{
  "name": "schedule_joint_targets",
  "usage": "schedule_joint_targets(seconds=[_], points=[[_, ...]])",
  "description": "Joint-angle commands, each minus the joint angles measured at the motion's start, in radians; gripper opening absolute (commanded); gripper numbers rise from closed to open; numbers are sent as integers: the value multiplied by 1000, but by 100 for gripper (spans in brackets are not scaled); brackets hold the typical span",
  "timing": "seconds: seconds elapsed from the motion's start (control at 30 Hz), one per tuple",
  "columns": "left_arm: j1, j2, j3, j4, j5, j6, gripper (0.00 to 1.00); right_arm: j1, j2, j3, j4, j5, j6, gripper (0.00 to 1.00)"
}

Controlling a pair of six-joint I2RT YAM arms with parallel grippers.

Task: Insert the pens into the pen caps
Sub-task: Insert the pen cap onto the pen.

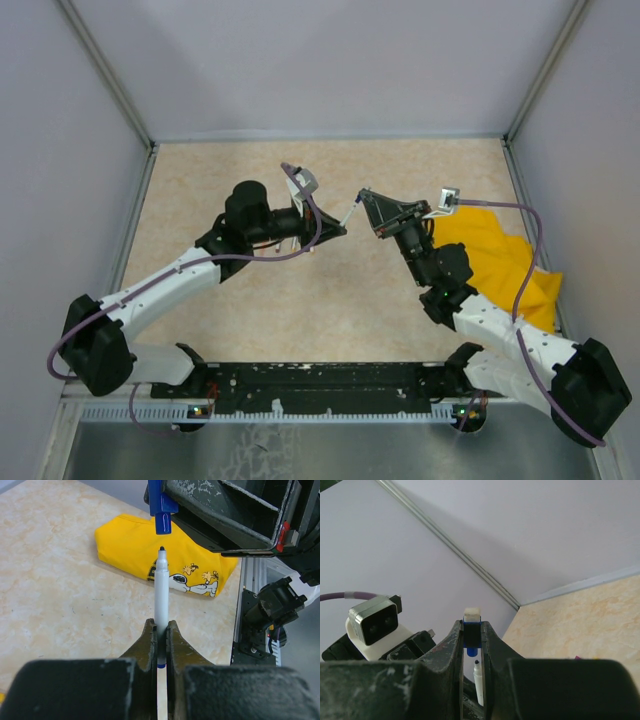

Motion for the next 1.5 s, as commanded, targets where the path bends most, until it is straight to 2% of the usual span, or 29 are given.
schedule_joint_targets(seconds=[0.0, 1.47], points=[[-4, -28, -7, 36, -1, 6, 0, -2, -9, 8, 42, 6, -1, 0], [-4, -23, -3, 30, 0, 7, 0, -1, 12, 6, 33, -44, 45, 0]])
